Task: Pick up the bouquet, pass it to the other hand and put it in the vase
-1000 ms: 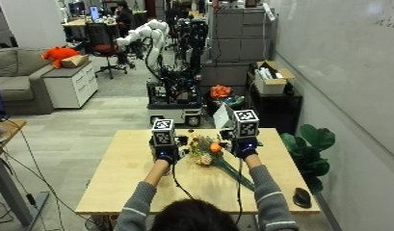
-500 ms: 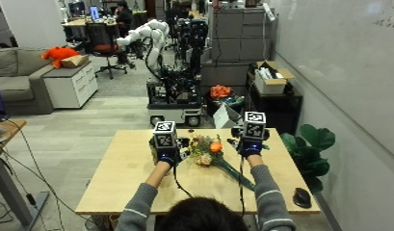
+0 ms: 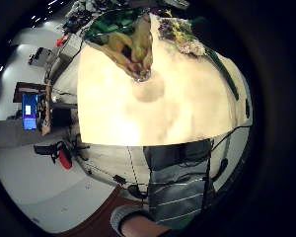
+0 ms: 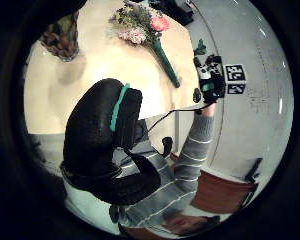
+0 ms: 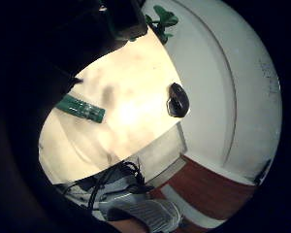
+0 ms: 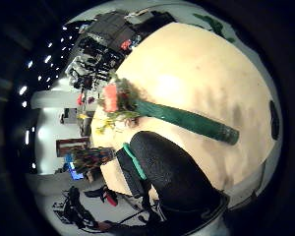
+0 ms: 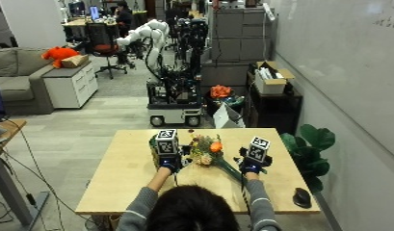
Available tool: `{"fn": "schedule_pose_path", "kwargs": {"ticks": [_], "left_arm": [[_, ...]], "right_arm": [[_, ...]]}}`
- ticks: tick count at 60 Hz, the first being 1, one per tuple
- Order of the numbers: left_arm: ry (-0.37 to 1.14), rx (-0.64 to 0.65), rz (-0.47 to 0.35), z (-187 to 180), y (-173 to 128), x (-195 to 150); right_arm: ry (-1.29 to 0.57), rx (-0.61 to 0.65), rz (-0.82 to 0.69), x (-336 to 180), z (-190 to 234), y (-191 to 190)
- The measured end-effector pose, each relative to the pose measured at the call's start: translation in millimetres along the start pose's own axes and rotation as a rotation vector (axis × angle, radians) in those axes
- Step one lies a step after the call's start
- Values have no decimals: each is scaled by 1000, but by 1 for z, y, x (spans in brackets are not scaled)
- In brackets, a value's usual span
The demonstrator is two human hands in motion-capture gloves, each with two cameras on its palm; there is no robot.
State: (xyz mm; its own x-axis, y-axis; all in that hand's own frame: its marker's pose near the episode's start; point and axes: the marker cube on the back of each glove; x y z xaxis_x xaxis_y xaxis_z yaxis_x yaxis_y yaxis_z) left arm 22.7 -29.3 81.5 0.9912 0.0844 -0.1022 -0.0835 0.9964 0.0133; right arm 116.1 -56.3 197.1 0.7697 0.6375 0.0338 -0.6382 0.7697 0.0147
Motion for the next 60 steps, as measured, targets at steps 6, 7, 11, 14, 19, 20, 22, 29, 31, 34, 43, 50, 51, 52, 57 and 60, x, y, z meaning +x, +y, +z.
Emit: {"fn": "schedule_pose_path", "kwargs": {"ticks": [6, 7, 11, 14, 19, 20, 22, 29, 31, 34, 43, 50, 51, 52, 57, 60], "left_arm": [[13, -22, 21, 9, -2, 0], [14, -27, 25, 9, 0, 0], [12, -51, 15, 16, -3, -5], [3, -71, -22, 24, -8, -12], [20, -53, 3, 31, -14, -17], [22, -43, 5, 31, -14, -18], [28, -26, 2, 32, -15, -20], [60, 4, -3, 42, -30, -29], [64, 2, -5, 49, -41, -34], [63, -1, -3, 56, -47, -36], [47, -20, -17, 65, -51, -40], [39, -31, -14, 58, -37, -37], [41, -29, -13, 56, -34, -35], [43, -27, -14, 53, -30, -33], [-29, -91, -128, 49, -21, -31], [-11, -74, -90, 49, -21, -28]], "right_arm": [[-59, -123, -127, -10, 28, 14], [-56, -141, -132, -10, 33, 16], [-10, -125, -94, -8, 51, 10], [-21, -97, -116, -12, 62, 5], [-42, -124, -152, -17, 72, 7], [-36, -140, -153, -17, 74, 8], [-27, -167, -160, -18, 77, 10], [29, -242, -145, -18, 93, 12], [43, -254, -153, -19, 99, 12], [70, -245, -133, -19, 106, 9], [-56, -314, -92, -10, 122, 14], [-172, -79, -176, -18, 127, 0], [-202, -35, -213, -23, 127, -3], [-229, 2, -249, -27, 127, -5], [-126, 89, -174, -18, 127, -10], [-82, 149, -131, -17, 125, -17]]}}
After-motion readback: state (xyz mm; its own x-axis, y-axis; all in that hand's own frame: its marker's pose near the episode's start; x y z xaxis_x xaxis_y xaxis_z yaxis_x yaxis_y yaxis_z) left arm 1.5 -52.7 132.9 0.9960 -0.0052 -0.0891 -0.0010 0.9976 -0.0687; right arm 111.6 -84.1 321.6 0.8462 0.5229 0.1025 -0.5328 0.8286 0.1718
